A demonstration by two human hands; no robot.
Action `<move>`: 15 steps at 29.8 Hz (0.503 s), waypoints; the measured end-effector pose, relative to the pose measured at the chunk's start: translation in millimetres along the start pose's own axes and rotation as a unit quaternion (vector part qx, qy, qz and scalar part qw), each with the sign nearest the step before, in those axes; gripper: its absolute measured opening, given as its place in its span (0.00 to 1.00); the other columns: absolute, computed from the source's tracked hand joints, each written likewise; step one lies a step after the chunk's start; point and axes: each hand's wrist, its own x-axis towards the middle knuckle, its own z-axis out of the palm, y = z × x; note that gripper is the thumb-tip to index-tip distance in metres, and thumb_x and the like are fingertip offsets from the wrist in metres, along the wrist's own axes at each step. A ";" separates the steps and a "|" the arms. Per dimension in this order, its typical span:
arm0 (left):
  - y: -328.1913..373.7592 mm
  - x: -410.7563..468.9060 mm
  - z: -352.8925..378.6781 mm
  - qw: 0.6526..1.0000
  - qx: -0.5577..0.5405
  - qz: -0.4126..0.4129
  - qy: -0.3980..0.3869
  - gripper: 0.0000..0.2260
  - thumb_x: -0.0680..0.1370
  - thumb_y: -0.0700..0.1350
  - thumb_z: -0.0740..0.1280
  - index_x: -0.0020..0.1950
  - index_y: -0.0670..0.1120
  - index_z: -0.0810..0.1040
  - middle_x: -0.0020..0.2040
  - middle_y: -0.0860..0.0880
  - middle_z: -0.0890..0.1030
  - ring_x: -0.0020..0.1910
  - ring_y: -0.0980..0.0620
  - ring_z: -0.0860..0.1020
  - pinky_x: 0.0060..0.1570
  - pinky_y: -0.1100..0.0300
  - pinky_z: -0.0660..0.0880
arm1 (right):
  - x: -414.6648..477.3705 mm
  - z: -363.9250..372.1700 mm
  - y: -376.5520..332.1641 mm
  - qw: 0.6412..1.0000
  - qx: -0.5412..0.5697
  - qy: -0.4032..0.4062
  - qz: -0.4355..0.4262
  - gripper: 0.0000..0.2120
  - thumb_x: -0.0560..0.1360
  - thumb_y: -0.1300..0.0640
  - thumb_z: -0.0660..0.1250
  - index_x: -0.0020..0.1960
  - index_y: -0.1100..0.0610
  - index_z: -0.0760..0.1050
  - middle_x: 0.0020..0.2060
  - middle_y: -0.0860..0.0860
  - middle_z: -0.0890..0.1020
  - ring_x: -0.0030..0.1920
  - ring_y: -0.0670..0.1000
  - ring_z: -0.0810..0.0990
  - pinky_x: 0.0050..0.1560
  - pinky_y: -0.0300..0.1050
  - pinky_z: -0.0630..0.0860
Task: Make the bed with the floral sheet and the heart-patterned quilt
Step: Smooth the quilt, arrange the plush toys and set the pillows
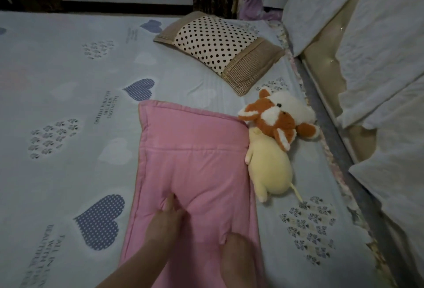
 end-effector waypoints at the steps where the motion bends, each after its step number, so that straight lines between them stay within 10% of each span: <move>1: -0.6 4.1 0.1 1.000 0.028 0.006 0.009 0.10 0.78 0.43 0.66 0.59 0.49 0.79 0.73 0.42 0.65 0.47 0.40 0.80 0.44 0.50 0.77 | -0.2 23.4 13.9 0.999 -0.022 0.012 -0.033 0.35 0.77 0.58 0.55 0.80 0.50 0.44 0.54 0.68 0.79 0.54 0.58 0.82 0.54 0.45 0.76; 2: -1.2 8.3 -2.8 0.999 0.044 0.009 -0.002 0.09 0.73 0.41 0.72 0.53 0.46 0.82 0.65 0.42 0.73 0.40 0.41 0.80 0.36 0.51 0.77 | -3.9 24.6 15.3 0.997 -0.055 0.052 -0.019 0.15 0.77 0.59 0.54 0.60 0.59 0.74 0.47 0.67 0.80 0.47 0.61 0.83 0.50 0.51 0.76; 3: -2.9 10.1 -4.5 0.999 0.053 0.010 -0.005 0.11 0.65 0.39 0.78 0.45 0.44 0.83 0.55 0.42 0.77 0.31 0.43 0.78 0.26 0.53 0.75 | -5.0 30.3 11.7 0.997 -0.066 0.022 -0.035 0.14 0.77 0.59 0.55 0.51 0.61 0.78 0.38 0.63 0.80 0.38 0.62 0.81 0.44 0.54 0.76; 5: -1.7 6.1 -5.2 0.997 0.063 0.029 -0.020 0.12 0.64 0.37 0.78 0.46 0.43 0.83 0.52 0.42 0.78 0.30 0.42 0.78 0.24 0.53 0.72 | -6.2 10.7 4.0 0.994 -0.074 0.052 -0.068 0.05 0.69 0.61 0.65 0.39 0.58 0.80 0.29 0.55 0.78 0.30 0.58 0.79 0.34 0.51 0.76; 9: 5.3 -19.5 -16.4 0.998 0.055 0.010 -0.015 0.12 0.82 0.41 0.59 0.64 0.45 0.73 0.61 0.43 0.74 0.56 0.42 0.78 0.51 0.50 0.71 | -21.2 -22.2 -14.8 0.997 0.024 0.068 -0.028 0.10 0.60 0.63 0.72 0.38 0.54 0.76 0.34 0.50 0.78 0.33 0.55 0.79 0.31 0.47 0.73; 13: 11.0 -71.5 -52.1 0.996 -0.006 0.068 0.054 0.19 0.59 0.37 0.82 0.43 0.44 0.77 0.35 0.46 0.77 0.27 0.48 0.79 0.24 0.58 0.72 | -66.7 -65.1 -38.2 0.988 0.101 0.118 -0.023 0.08 0.57 0.62 0.69 0.35 0.54 0.74 0.34 0.49 0.78 0.30 0.53 0.77 0.29 0.44 0.66; 15: 16.8 -102.6 -76.2 0.999 -0.022 0.042 0.021 0.11 0.74 0.39 0.72 0.54 0.44 0.75 0.48 0.44 0.78 0.42 0.46 0.82 0.39 0.56 0.76 | -87.7 -84.6 -46.8 0.986 0.119 0.116 -0.026 0.10 0.54 0.60 0.69 0.35 0.54 0.76 0.33 0.49 0.79 0.27 0.51 0.76 0.29 0.43 0.65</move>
